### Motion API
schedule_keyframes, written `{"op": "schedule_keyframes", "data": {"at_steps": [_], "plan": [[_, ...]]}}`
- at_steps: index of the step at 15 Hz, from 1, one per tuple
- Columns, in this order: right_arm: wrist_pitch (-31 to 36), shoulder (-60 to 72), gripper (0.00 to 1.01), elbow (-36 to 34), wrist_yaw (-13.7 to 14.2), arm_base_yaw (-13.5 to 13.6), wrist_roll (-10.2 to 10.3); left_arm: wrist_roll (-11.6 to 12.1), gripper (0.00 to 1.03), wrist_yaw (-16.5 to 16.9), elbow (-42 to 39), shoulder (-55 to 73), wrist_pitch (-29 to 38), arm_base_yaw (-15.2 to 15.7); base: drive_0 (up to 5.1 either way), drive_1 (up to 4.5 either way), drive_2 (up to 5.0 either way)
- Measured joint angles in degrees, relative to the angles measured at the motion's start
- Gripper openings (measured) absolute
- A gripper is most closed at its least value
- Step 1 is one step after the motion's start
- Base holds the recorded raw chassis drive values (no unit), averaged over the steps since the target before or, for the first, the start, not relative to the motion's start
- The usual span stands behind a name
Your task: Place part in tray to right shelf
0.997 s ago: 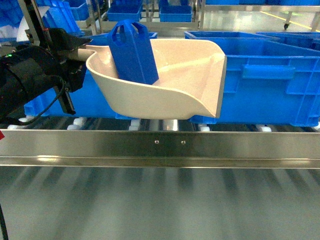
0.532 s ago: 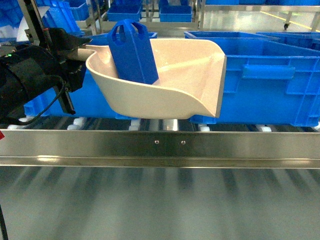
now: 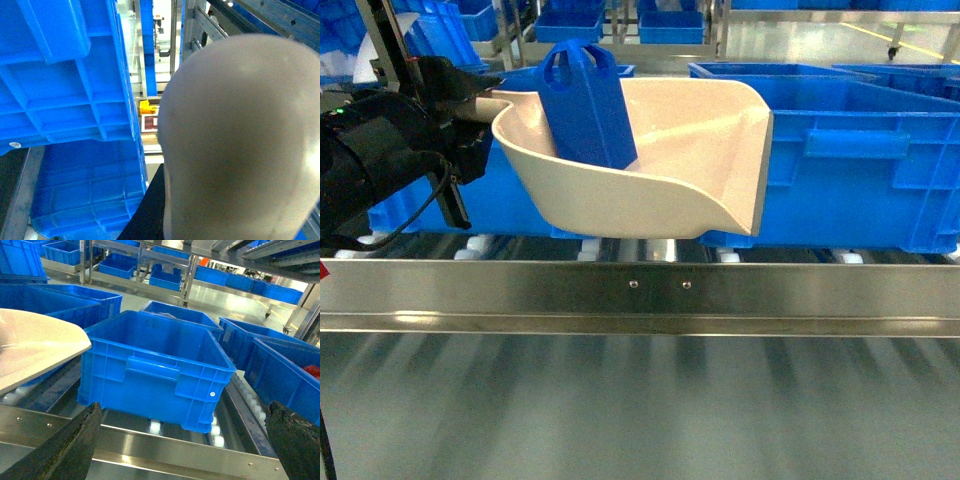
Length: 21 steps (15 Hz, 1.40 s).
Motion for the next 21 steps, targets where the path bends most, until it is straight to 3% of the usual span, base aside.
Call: {"op": "schedule_keyframes", "data": {"at_steps": [21], "plan": [[0.0,0.0,0.98,0.0,0.0,0.0,0.0,0.0,0.15,0.0,0.0,0.0,0.0,0.0,0.0,0.0,0.0]]}}
